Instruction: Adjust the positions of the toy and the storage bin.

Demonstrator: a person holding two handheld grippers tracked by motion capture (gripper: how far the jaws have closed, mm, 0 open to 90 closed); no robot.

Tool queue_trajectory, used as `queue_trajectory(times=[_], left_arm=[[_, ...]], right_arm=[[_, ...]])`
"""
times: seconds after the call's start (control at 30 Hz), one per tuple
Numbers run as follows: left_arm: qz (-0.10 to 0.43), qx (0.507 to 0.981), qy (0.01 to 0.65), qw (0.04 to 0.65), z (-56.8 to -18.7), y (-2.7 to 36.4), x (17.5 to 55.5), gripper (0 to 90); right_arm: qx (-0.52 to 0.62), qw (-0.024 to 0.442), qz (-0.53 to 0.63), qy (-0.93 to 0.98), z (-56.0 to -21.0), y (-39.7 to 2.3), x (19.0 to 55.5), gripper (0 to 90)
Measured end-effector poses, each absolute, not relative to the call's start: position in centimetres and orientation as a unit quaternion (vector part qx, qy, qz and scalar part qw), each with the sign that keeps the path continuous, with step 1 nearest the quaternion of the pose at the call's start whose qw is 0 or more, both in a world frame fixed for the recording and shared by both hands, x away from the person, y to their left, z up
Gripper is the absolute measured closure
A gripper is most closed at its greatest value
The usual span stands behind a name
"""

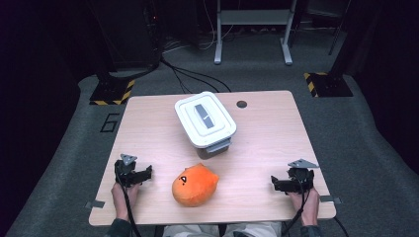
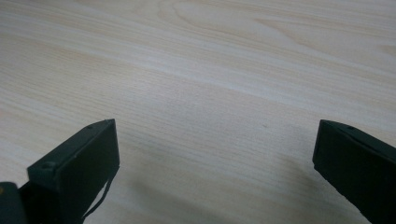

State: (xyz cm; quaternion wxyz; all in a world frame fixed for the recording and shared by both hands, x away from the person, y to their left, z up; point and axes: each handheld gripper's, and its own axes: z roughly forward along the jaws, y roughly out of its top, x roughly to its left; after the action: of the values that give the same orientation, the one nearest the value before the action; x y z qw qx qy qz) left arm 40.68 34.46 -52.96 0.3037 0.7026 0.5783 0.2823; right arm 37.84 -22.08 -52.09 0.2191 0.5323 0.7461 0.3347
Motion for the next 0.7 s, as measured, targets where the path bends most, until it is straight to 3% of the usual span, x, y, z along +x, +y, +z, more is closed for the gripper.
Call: queue_trajectory(times=[0.7], left_arm=[[0.284,0.703,0.579,0.302,-52.9,34.4,40.6,14.8]], right_arm=[[0.494,0.215,0.343,0.770,-49.6,-19.2,36.2,0.0]])
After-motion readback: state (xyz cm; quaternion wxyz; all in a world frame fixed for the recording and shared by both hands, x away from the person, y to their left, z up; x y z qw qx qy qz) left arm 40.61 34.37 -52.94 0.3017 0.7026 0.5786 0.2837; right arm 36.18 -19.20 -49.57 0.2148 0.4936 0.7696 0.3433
